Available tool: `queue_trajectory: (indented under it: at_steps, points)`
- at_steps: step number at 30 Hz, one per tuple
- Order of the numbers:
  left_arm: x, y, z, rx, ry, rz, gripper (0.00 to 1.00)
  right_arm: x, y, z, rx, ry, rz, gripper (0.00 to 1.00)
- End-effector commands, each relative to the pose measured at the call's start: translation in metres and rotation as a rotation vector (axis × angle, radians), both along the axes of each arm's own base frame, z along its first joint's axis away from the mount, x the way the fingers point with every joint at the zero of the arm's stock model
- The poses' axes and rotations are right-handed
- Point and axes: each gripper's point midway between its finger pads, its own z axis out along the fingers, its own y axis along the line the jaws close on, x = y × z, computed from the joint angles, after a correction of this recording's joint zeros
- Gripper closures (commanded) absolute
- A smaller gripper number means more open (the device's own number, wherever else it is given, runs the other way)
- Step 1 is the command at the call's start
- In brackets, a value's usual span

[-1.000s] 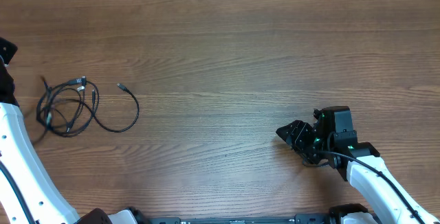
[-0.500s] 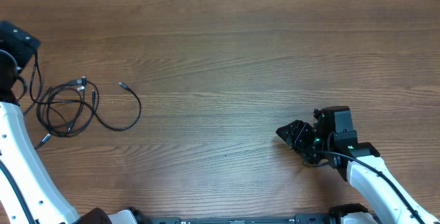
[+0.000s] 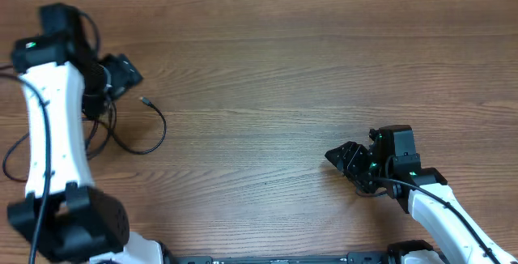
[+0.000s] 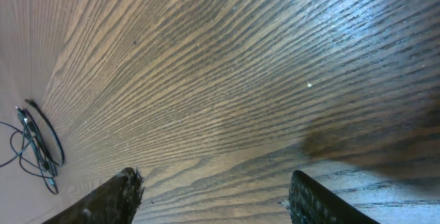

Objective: Untangle cables

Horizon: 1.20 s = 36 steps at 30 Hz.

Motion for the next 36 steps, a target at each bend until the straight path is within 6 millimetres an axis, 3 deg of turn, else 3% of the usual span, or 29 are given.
queue_trajectory:
  at_steps: [1, 7, 11, 13, 25, 31, 36]
  points:
    - [-0.024, 0.011, -0.027, 0.066, 0.144, 0.125, 0.12, 0.001, 0.0, 0.001, 0.002, -0.005, 0.001, 0.33]
    - [-0.068, 0.016, -0.049, 0.117, 0.185, 0.167, 0.11, 0.001, 0.0, 0.001, 0.002, -0.005, 0.002, 0.33]
    - [-0.086, 0.019, -0.058, 0.12, 0.114, 0.251, 0.09, 0.001, 0.0, 0.001, 0.002, -0.005, 0.002, 0.33]
    - [-0.089, 0.024, -0.064, 0.118, 0.068, 0.322, 0.03, 0.001, 0.0, 0.001, 0.002, -0.005, 0.002, 0.33]
    - [-0.049, 0.054, -0.122, 0.162, -0.098, 0.399, 0.03, 0.001, 0.0, 0.001, 0.002, -0.005, 0.002, 0.33]
    - [-0.044, 0.062, -0.144, 0.191, -0.066, 0.404, 0.12, 0.001, 0.0, 0.001, 0.002, -0.005, 0.001, 0.33]
    - [-0.047, 0.066, -0.165, 0.213, -0.01, 0.405, 0.12, 0.001, 0.0, 0.001, 0.002, -0.005, 0.001, 0.33]
